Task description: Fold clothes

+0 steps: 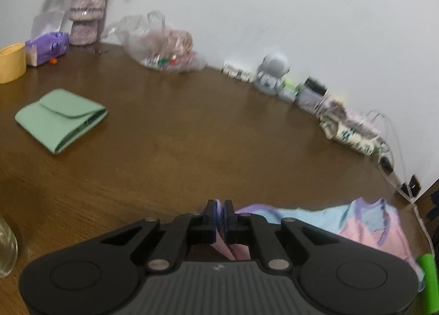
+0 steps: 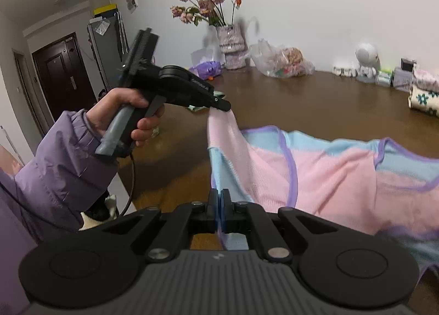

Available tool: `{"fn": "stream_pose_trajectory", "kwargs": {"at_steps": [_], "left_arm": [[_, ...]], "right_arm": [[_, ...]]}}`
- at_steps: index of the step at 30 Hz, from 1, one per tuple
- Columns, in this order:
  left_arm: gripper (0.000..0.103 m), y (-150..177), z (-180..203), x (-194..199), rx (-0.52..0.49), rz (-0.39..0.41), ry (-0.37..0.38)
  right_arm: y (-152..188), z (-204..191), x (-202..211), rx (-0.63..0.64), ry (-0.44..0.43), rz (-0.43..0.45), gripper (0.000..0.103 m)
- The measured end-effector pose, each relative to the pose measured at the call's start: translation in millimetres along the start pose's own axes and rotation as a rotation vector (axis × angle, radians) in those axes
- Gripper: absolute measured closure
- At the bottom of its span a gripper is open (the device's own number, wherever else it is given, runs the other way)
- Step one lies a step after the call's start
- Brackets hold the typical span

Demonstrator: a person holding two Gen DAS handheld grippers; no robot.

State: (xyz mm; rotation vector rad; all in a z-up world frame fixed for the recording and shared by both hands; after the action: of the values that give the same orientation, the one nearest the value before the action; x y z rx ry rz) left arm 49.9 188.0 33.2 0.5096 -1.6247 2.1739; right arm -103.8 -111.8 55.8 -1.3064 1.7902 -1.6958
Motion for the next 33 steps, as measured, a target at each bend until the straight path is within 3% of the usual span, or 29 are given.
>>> {"fn": "stream_pose_trajectory", "kwargs": {"at_steps": [4,8,10,11,13,14,15,18,24,25,28,30,32,33], "left_arm": [[0.099,12.0,-8.1,-3.1,-0.065,-0.006,-0.091],[0.099,20.1,-14.6,-4.7,-0.048,-0.031,-0.094],[0.099,19.2,-9.0,-0.5,-0.042,-0.026,-0.078],[0.099,16.7,-2.7,3.9,-0.040,-0.016,-0.056],[0.099,10.0,13.0,14.5,-0.037,0.010,0.001],[0.099,6.4,20.3,20.0,-0.027,0.021,0.034],[0.099,2.9,27.0,25.5,-0.016,0.032,0.064],[0.099,-7.0,39.9,40.3,0.033,0.066,0.120],[0.099,-18.2,45.9,51.0,0.049,0.113,0.111],[0.099,-19.0,46.0,50.5,0.044,0.115,0.106],[0.099,-14.6,45.1,39.2,-0.018,0.100,0.054],[0.098,-8.0,43.6,25.9,-0.081,0.079,-0.001],[0.093,3.8,42.5,8.5,-0.139,0.032,-0.043],[0.089,9.5,41.0,1.8,-0.154,0.014,-0.052]], "right_arm": [[7.2,1.6,0.8,-0.007,0.012,-0.017,0.103],[14.8,8.9,-10.5,0.035,0.106,-0.051,0.103],[16.1,3.5,-15.6,0.071,0.092,-0.055,0.102],[15.9,-1.6,-19.0,0.091,0.072,-0.052,0.096],[15.5,-10.0,-30.1,0.118,0.030,-0.061,0.075],[15.4,-13.9,-38.5,0.134,0.016,-0.063,0.055],[16.1,-16.9,-47.5,0.148,0.011,-0.068,0.053],[20.2,-25.9,-74.5,0.201,0.015,-0.089,0.065],[27.3,-17.6,-97.7,0.190,0.075,-0.099,0.097],[24.0,-11.7,-93.0,0.125,0.045,-0.087,0.102],[9.0,15.7,-72.8,-0.138,-0.048,-0.024,0.102],[2.8,61.3,-58.7,-0.303,0.085,0.031,0.101],[4.7,94.0,-51.4,-0.270,0.309,0.022,0.096],[5.2,97.3,-49.3,-0.220,0.350,0.005,0.095]]}}
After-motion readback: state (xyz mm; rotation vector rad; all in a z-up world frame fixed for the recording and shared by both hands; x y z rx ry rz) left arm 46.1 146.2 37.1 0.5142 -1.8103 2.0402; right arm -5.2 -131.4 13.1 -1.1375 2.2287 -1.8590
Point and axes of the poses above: each gripper's, at about its wrist camera, not at the fingertips, and x roughly against the way its jaws point, z to its right, y to its underside, the point moved 5 cm from there along -x, roughly the way its jaws point, and after that the axes turned 12 degrees about z, right-handed, at the moved point
